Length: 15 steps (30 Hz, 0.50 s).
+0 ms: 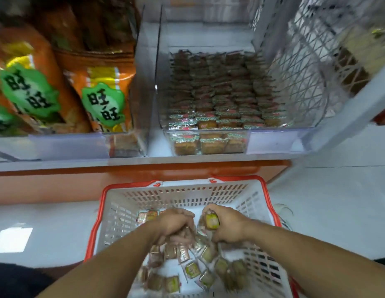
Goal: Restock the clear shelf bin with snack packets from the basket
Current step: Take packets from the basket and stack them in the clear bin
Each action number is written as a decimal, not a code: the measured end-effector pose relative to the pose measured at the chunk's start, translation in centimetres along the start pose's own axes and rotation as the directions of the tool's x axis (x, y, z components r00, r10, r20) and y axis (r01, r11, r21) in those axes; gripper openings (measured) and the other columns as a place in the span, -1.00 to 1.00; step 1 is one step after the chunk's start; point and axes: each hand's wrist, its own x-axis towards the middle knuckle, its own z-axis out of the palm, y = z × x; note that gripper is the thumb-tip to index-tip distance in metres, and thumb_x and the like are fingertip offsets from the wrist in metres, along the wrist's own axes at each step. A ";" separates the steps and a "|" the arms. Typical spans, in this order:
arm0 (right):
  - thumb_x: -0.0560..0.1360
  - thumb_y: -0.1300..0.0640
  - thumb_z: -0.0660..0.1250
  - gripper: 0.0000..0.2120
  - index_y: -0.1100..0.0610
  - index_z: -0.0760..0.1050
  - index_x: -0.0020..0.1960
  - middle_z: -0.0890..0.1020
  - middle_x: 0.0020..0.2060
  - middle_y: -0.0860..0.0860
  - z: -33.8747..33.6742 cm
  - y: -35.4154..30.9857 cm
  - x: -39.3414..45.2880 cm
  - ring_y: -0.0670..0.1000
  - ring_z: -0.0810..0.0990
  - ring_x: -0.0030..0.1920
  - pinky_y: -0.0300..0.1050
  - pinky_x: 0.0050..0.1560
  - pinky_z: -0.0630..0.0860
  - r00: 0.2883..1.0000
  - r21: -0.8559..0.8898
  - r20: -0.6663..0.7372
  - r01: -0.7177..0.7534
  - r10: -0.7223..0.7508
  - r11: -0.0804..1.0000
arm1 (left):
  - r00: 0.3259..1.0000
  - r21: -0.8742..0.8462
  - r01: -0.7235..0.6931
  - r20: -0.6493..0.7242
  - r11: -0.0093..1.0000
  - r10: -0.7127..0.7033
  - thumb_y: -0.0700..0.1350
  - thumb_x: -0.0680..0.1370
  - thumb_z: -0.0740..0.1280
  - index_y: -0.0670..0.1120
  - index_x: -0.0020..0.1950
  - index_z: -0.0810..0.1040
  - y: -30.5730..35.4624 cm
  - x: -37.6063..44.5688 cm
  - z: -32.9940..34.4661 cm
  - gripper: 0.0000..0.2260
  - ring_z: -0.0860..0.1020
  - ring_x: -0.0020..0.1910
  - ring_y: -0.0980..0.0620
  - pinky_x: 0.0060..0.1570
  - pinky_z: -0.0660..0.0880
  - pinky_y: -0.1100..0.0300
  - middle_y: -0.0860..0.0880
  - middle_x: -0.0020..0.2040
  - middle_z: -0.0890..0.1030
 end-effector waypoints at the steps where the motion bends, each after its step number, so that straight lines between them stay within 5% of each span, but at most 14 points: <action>1: 0.29 0.15 0.55 -0.48 -0.15 0.41 0.12 0.63 -0.02 -0.07 -1.0 -1.5 -1.2 0.01 0.61 -0.03 -0.12 -0.10 0.52 1.000 -0.035 0.001 0.025 -0.025 0.999 | 1.000 0.009 -0.014 0.025 1.000 0.014 -0.35 0.47 0.39 -0.17 0.15 0.62 1.0 -1.1 -0.4 -0.73 0.65 -0.13 -0.19 -0.06 0.69 -0.10 -0.26 -0.12 0.69; 4: 0.30 0.17 0.57 -0.49 -0.07 0.41 0.14 0.62 -0.11 -0.03 -4.1 -6.3 -5.4 0.02 0.60 -0.13 -0.13 -0.26 0.50 0.991 -0.079 -0.029 0.130 -0.133 0.988 | 0.997 -0.007 -0.050 0.066 0.999 0.050 -0.32 0.50 0.30 -0.22 0.01 0.65 4.2 -4.9 -1.3 -0.83 0.61 -0.14 -0.18 -0.16 0.62 0.04 -0.29 -0.10 0.65; 7: 0.30 0.24 0.56 -0.51 -0.08 0.42 0.08 0.63 -0.18 -0.04 -7.3 -10.5 -10.4 -0.01 0.61 -0.26 0.01 -0.38 0.56 0.968 -0.024 -0.082 0.237 -0.238 0.971 | 0.984 -0.038 -0.146 0.102 0.989 0.149 -0.36 0.51 0.23 -0.19 -0.02 0.64 7.5 -9.6 -1.3 -0.79 0.64 -0.37 0.02 -0.42 0.64 0.18 -0.15 -0.25 0.67; 10: 0.30 0.40 0.50 -0.49 -0.04 0.48 0.09 0.66 -0.22 -0.09 -10.1 -14.1 -14.4 -0.12 0.60 -0.30 -0.14 -0.36 0.55 0.906 0.160 -0.225 0.397 -0.358 0.904 | 0.938 -0.147 -0.244 0.216 0.959 0.272 -0.32 0.54 0.28 -0.10 0.05 0.68 10.8 -14.6 -0.4 -0.77 0.65 -0.12 0.02 -0.14 0.70 0.00 -0.13 -0.06 0.68; 13: 0.32 0.47 0.45 -0.48 0.00 0.50 0.12 0.67 -0.11 0.16 -12.5 -16.9 -17.1 -0.01 0.59 -0.19 -0.06 -0.23 0.56 0.820 0.289 -0.346 0.555 -0.456 0.780 | 0.899 -0.280 -0.273 0.267 0.920 0.348 -0.28 0.55 0.26 -0.15 0.14 0.67 13.0 -18.9 0.4 -0.74 0.69 -0.20 0.03 -0.32 0.67 0.11 -0.10 -0.11 0.71; 15: 0.34 0.45 0.48 -0.47 -0.05 0.51 0.13 0.67 -0.12 0.08 -13.4 -17.8 -18.1 -0.05 0.61 -0.16 -0.16 -0.20 0.57 0.767 0.359 -0.414 0.632 -0.490 0.687 | 0.857 -0.444 -0.225 0.333 0.867 0.393 -0.27 0.59 0.21 -0.29 0.32 0.59 13.7 -21.2 0.6 -0.66 0.69 -0.05 -0.12 -0.13 0.69 -0.02 -0.25 0.07 0.69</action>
